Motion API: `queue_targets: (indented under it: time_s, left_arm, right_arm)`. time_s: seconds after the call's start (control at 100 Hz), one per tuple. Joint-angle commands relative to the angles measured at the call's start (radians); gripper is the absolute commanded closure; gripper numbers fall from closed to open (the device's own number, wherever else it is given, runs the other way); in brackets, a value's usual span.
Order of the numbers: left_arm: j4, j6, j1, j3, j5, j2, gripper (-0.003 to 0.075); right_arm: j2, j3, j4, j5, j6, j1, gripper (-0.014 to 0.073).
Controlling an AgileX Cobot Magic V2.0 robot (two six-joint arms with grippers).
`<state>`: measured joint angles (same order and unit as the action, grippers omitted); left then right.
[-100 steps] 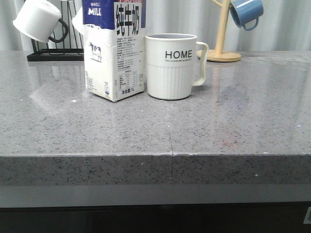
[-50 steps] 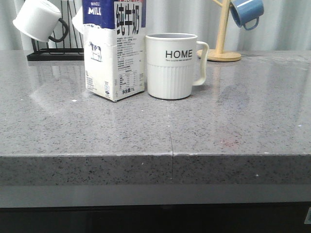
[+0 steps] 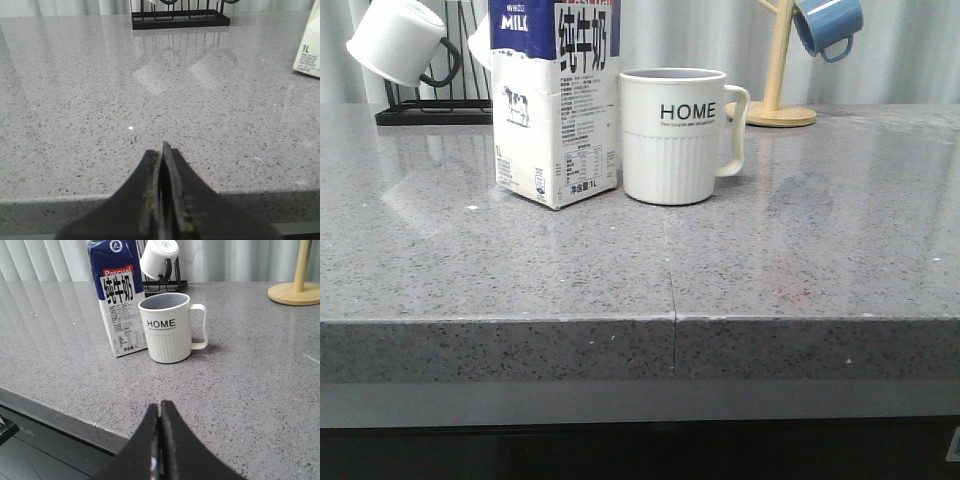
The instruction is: Place milk next to cup
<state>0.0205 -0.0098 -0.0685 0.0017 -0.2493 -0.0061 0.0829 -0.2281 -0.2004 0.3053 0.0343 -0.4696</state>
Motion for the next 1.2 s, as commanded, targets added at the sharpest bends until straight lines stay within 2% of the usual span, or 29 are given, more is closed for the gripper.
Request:
queue_targets:
  time_s: [0.0, 0.14, 0.24, 0.5, 0.64, 0.82, 0.87, 1.0, 1.19]
  left_arm:
    - [0.008, -0.010, -0.009, 0.041, 0.079, -0.033, 0.0741]
    - [0.008, -0.010, -0.009, 0.041, 0.079, -0.033, 0.0741]
    - [0.008, -0.010, -0.009, 0.041, 0.079, -0.033, 0.0741]
    - [0.008, -0.010, -0.009, 0.041, 0.079, -0.033, 0.0741]
    - [0.008, -0.010, -0.009, 0.041, 0.079, -0.033, 0.0741]
    - [0.008, -0.010, -0.009, 0.041, 0.079, -0.033, 0.0741]
    - [0.008, -0.010, -0.009, 0.041, 0.079, -0.033, 0.0741]
    - [0.008, -0.010, -0.009, 0.041, 0.079, -0.033, 0.0741]
    - [0.008, -0.010, -0.009, 0.041, 0.079, -0.033, 0.0741]
  right_arm:
    - [0.012, -0.029, 0.005, -0.073, 0.009, 0.003, 0.0618]
    - [0.012, -0.029, 0.005, -0.097, 0.009, 0.009, 0.0618]
    - [0.012, -0.027, 0.025, -0.135, 0.009, 0.056, 0.0618]
    - [0.012, 0.048, 0.160, -0.256, -0.018, 0.350, 0.0618]
    - [0.012, 0.131, 0.217, -0.358, -0.100, 0.449, 0.0618]
    - [-0.006, 0.241, 0.268, -0.410, -0.148, 0.466, 0.0618]
    - [-0.031, 0.238, 0.274, -0.357, -0.148, 0.466, 0.0618]
    - [-0.116, 0.238, 0.274, -0.352, -0.148, 0.466, 0.0618]
    - [-0.113, 0.238, 0.274, -0.352, -0.148, 0.466, 0.0618]
